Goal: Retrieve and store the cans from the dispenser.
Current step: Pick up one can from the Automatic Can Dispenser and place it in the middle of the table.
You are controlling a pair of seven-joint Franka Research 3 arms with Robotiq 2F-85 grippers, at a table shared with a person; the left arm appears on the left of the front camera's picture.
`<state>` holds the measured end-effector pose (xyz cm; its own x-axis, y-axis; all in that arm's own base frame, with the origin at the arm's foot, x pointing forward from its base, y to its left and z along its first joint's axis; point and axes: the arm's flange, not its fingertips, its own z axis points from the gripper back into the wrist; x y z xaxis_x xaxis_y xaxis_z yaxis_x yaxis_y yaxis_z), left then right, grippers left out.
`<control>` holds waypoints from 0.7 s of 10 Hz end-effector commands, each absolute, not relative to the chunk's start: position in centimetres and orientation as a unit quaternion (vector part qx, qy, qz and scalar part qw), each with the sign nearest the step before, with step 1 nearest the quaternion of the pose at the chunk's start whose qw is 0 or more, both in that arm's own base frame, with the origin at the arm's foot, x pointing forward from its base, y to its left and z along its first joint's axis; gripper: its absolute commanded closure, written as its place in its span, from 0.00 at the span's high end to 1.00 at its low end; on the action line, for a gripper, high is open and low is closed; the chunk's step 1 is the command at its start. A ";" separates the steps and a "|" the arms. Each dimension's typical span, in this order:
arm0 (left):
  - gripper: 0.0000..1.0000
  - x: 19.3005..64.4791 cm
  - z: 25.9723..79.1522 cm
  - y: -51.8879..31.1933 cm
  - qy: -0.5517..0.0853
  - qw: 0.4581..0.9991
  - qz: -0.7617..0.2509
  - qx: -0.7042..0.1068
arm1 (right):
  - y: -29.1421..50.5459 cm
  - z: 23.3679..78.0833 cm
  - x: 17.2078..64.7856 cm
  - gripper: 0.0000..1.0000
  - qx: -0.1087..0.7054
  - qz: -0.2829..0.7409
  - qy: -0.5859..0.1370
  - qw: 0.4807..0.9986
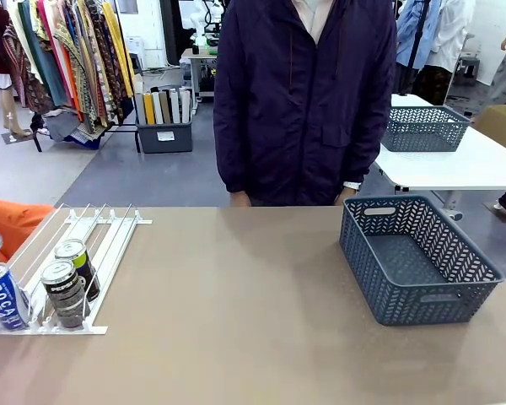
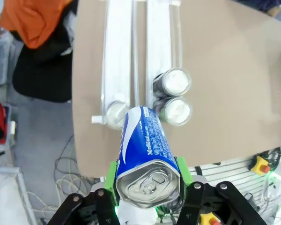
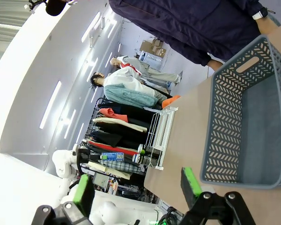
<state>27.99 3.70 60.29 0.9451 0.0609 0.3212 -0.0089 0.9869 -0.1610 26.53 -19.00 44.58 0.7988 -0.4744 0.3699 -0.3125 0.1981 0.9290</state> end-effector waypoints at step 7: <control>0.00 38.7 50.7 -34.7 -0.103 0.955 -0.277 -0.019 | -19.0 45.1 26.8 1.00 0.637 -0.060 -0.321 0.698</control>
<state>36.71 -33.87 51.17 0.8298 -0.5130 0.2195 0.5297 0.8480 -0.0205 26.52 -19.00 44.61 0.7985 -0.4747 0.3701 -0.3126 0.1984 0.9289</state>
